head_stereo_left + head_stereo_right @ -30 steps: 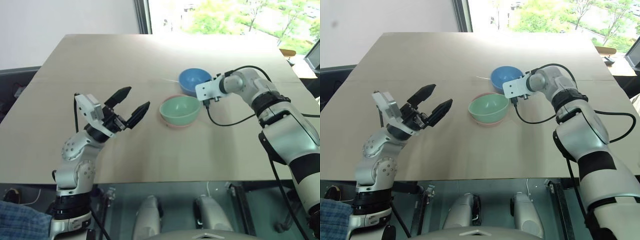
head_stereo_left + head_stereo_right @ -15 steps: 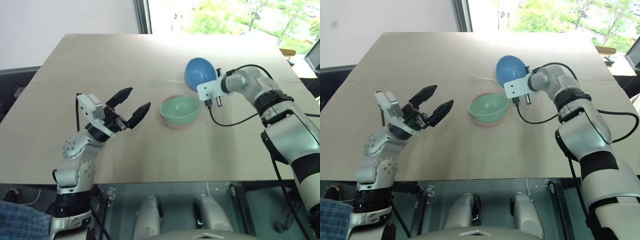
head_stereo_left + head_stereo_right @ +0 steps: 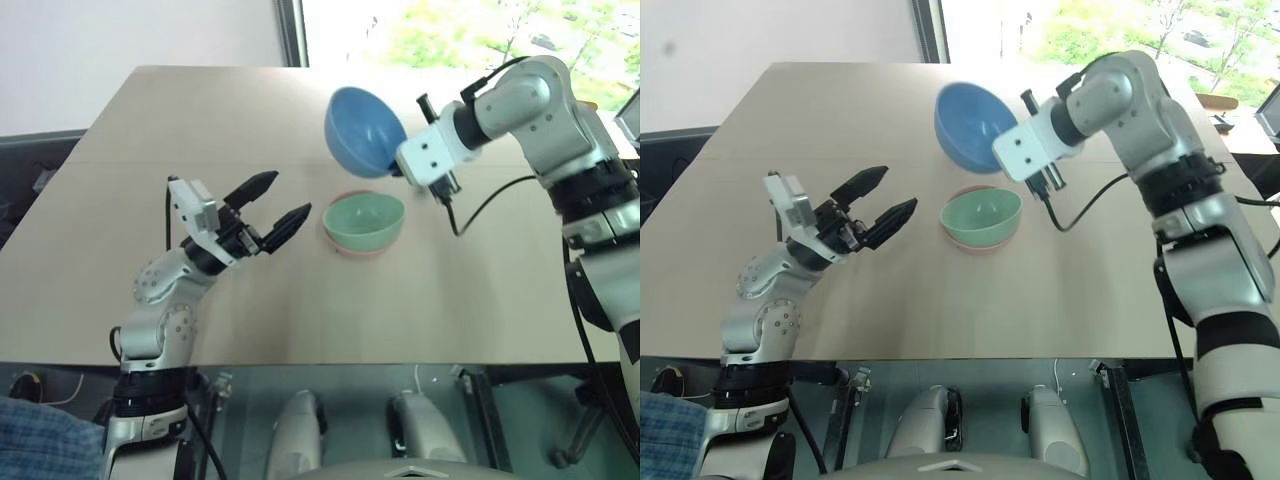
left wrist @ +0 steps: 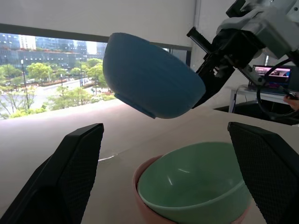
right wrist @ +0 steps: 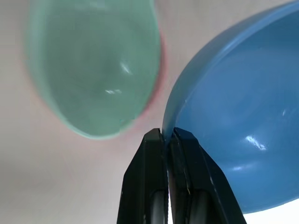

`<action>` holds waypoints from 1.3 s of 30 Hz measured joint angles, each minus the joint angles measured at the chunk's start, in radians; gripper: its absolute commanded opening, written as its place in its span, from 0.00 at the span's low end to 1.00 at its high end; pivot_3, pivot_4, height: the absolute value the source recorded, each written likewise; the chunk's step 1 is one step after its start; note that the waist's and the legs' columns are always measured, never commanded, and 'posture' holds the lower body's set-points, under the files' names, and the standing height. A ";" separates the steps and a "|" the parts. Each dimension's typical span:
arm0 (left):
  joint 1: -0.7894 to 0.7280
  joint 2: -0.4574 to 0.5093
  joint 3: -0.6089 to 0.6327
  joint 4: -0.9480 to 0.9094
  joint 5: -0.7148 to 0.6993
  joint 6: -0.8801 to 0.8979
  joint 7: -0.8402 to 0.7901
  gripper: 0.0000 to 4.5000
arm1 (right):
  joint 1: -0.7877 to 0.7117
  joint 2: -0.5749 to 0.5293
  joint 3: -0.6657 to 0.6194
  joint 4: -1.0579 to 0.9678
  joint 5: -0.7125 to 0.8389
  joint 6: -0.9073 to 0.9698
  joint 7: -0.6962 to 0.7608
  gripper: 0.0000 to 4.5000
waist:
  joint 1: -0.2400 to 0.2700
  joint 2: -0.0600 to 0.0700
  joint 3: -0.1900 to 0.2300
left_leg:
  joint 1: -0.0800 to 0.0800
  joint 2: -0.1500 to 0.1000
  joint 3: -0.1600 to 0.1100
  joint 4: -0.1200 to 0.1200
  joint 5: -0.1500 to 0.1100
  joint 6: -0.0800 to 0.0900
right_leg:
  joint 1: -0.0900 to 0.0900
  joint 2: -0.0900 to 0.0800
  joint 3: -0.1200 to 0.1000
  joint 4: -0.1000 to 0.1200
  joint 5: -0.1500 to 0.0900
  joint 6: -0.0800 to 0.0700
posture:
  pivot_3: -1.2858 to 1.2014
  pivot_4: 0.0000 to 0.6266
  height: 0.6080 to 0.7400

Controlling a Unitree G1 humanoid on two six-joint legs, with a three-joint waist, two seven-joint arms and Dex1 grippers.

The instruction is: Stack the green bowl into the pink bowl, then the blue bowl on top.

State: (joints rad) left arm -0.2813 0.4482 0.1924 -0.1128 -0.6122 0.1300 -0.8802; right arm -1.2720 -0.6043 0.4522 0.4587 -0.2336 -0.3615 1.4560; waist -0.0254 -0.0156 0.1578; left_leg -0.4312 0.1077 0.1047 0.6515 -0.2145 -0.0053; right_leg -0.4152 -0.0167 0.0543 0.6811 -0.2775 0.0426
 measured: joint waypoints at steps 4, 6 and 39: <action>-0.024 -0.002 -0.006 0.022 0.000 0.000 -0.016 1.00 | 0.045 -0.034 0.000 -0.127 0.048 0.080 0.077 0.01 | 0.005 0.000 0.000 | 0.000 0.000 0.000 0.000 0.000 0.000 | 0.000 0.000 0.000 0.000 0.000 0.000 | 0.52 0.24 1.00; -0.033 -0.003 -0.006 0.026 0.000 -0.001 -0.020 1.00 | 0.053 -0.036 0.000 -0.165 0.062 0.108 0.091 0.01 | 0.006 0.000 0.000 | 0.000 0.000 0.000 0.000 0.000 0.000 | 0.000 0.000 0.000 0.000 0.000 0.000 | 0.52 0.24 1.00; 0.015 0.041 -0.031 0.026 0.014 0.030 -0.069 1.00 | 0.460 -0.252 -0.226 -0.406 0.158 0.382 -0.097 1.00 | 0.012 0.000 0.000 | 0.001 0.000 -0.001 0.000 0.000 -0.001 | 0.001 0.001 0.000 -0.001 0.000 0.000 | 0.52 0.24 1.00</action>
State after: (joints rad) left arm -0.2665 0.4896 0.1610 -0.0868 -0.5980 0.1600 -0.9489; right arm -0.8123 -0.8566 0.2263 0.0527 -0.0761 0.0207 1.3589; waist -0.0131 -0.0158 0.1578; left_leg -0.4306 0.1077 0.1041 0.6518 -0.2140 -0.0060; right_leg -0.4144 -0.0161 0.0545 0.6802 -0.2776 0.0426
